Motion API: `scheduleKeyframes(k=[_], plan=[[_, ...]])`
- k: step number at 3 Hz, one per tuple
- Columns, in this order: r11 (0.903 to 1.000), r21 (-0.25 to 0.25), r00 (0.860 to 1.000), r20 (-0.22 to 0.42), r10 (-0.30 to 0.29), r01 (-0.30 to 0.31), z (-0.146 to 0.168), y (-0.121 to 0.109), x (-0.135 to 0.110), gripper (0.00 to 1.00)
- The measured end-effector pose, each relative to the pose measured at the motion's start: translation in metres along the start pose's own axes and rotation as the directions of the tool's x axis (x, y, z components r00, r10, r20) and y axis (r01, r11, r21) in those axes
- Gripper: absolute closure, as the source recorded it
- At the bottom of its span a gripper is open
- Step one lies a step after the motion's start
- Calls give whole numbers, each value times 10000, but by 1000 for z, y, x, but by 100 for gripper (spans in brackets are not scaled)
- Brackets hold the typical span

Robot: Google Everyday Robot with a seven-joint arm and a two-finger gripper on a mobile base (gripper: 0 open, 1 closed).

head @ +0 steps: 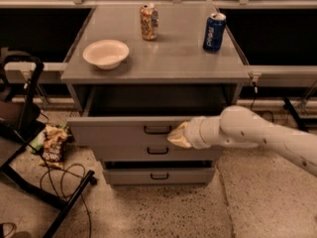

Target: Close top drawer

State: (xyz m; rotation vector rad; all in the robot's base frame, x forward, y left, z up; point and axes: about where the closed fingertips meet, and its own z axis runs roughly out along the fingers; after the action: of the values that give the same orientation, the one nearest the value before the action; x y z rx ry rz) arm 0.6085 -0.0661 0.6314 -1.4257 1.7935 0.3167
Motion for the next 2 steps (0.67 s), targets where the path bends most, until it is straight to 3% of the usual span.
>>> scheduleKeyframes(k=[1, 2], plan=[[10000, 0, 10000, 0, 0, 0, -1, 1, 0, 100], [9999, 132, 9999, -85, -98, 99, 8, -21, 3, 100]])
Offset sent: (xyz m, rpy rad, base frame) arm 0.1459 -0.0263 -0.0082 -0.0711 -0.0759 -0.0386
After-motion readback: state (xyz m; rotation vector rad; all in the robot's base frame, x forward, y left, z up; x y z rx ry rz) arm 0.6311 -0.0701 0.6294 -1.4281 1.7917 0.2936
